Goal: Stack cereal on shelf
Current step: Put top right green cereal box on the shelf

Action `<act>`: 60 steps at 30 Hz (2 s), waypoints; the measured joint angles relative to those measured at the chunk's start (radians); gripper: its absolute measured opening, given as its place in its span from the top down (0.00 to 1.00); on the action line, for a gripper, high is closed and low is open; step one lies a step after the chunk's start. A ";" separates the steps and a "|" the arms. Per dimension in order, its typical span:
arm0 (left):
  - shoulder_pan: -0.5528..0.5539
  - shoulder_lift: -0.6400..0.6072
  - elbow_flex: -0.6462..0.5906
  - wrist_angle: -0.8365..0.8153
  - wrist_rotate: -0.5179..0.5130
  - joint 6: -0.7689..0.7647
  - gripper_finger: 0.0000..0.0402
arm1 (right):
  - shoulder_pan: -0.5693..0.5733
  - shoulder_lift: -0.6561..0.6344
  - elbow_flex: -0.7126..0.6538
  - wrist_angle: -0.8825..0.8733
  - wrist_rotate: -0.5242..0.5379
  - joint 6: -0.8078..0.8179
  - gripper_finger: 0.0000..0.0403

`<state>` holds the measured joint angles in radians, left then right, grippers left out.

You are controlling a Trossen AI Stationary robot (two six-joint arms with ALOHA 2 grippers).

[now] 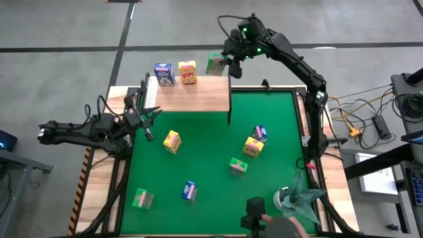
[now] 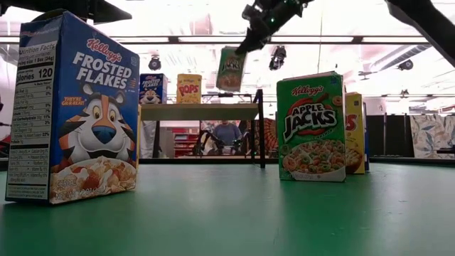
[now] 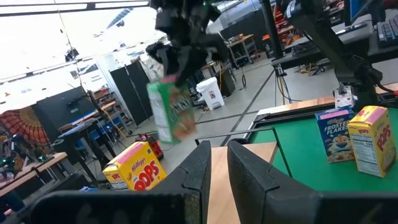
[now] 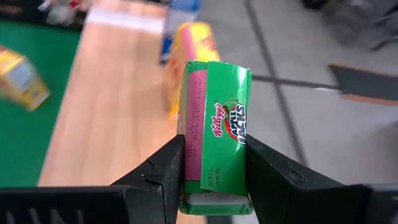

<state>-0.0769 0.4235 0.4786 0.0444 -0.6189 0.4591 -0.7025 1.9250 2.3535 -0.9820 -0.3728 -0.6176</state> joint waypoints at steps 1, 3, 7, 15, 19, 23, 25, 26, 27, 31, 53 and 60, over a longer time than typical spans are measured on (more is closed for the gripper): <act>0.000 0.000 0.000 0.000 0.000 0.000 0.91 | -0.001 0.009 0.000 -0.013 -0.009 -0.011 0.66; 0.000 0.000 0.000 0.000 0.000 0.000 0.91 | -0.002 0.027 0.000 -0.030 -0.020 -0.041 0.66; 0.000 0.000 0.000 0.000 0.000 0.000 0.91 | -0.002 0.061 0.000 -0.029 -0.020 -0.080 0.66; 0.000 0.000 0.000 -0.001 0.000 -0.007 0.91 | -0.007 0.095 0.000 -0.031 -0.020 -0.082 0.66; 0.000 0.000 0.000 -0.009 0.000 -0.015 0.91 | -0.007 0.095 0.000 -0.031 -0.020 -0.074 0.66; 0.000 0.000 -0.001 -0.008 0.000 -0.023 0.91 | -0.007 0.095 0.000 -0.043 -0.020 -0.063 0.66; 0.000 0.000 -0.001 -0.009 0.000 -0.023 0.91 | -0.007 0.095 0.000 -0.047 -0.020 -0.063 0.66; 0.000 0.000 -0.001 -0.009 0.000 -0.023 0.91 | -0.007 0.095 0.000 -0.049 -0.020 -0.063 0.66; 0.000 0.000 -0.001 -0.009 0.000 -0.023 0.91 | -0.007 0.095 0.000 -0.055 -0.020 -0.063 0.66; 0.000 0.000 -0.002 -0.008 0.000 -0.023 0.91 | -0.007 0.095 -0.011 -0.061 -0.020 -0.048 0.66; 0.000 0.000 -0.002 -0.008 0.001 -0.023 0.91 | -0.007 0.094 -0.071 0.029 -0.019 0.016 0.47; 0.000 0.000 -0.002 -0.008 0.000 -0.023 0.91 | -0.001 0.085 -0.071 0.032 -0.018 0.023 0.44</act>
<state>-0.0769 0.4236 0.4763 0.0360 -0.6185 0.4358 -0.7037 2.0097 2.2825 -0.9502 -0.3906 -0.5941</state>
